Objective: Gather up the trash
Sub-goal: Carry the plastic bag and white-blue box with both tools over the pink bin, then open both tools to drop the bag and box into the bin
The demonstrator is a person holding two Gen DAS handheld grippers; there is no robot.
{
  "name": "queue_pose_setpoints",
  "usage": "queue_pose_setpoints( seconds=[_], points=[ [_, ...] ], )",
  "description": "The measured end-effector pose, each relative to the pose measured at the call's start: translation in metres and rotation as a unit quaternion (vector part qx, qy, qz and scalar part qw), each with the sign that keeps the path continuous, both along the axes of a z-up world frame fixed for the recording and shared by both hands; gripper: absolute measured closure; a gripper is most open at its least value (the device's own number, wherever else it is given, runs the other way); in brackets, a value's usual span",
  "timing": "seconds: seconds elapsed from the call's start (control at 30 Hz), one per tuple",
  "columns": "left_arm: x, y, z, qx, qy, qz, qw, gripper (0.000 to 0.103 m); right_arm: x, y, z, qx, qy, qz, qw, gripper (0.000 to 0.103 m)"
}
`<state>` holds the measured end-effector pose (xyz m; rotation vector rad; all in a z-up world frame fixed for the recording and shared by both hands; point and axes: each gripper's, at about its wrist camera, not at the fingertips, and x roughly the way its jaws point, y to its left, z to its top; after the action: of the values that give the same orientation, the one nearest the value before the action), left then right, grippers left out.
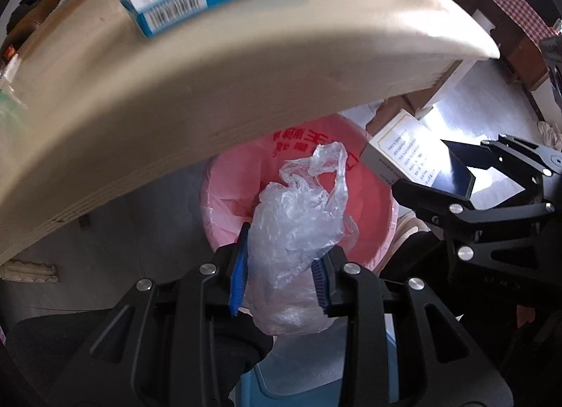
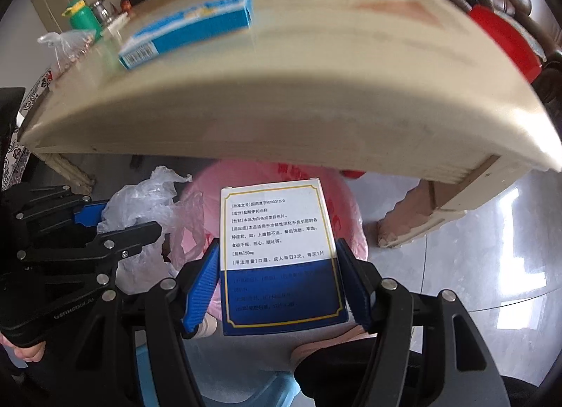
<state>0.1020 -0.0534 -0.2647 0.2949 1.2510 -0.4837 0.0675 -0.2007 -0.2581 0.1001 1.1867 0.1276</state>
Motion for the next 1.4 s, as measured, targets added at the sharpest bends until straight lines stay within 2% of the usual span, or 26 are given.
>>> queue_pose_setpoints(
  seconds=[0.43,0.53,0.57,0.6,0.67,0.7,0.87,1.4],
  points=[
    [0.023,-0.003,-0.041,0.001,0.037,0.015,0.9992,0.07,0.023,0.003,-0.032,0.012,0.035,0.02,0.999,0.04],
    [0.021,-0.003,-0.04,0.01,0.023,0.014,0.9996,0.06,0.027,0.004,-0.035,0.015,0.036,0.028,0.999,0.04],
    [0.021,-0.002,-0.038,0.013,0.02,0.015,0.9996,0.05,0.027,0.006,-0.035,0.015,0.034,0.03,0.999,0.039],
    [0.022,-0.001,-0.038,0.014,0.02,0.016,0.9996,0.044,0.026,0.004,-0.036,0.016,0.033,0.031,0.999,0.039],
    [0.023,0.001,-0.038,0.02,0.013,0.019,0.9995,0.042,0.027,0.003,-0.035,0.012,0.028,0.03,0.999,0.03],
    [0.023,0.002,-0.039,0.024,0.013,0.021,0.9994,0.037,0.027,0.002,-0.036,0.009,0.026,0.029,0.999,0.029],
    [0.025,0.003,-0.037,0.021,0.008,0.026,0.9994,0.029,0.028,-0.006,-0.04,0.017,0.032,0.018,0.999,0.026],
    [0.012,0.003,-0.025,0.033,-0.02,0.006,0.9992,0.027,0.023,-0.012,-0.041,0.042,0.033,0.006,0.999,0.026]
  ],
)
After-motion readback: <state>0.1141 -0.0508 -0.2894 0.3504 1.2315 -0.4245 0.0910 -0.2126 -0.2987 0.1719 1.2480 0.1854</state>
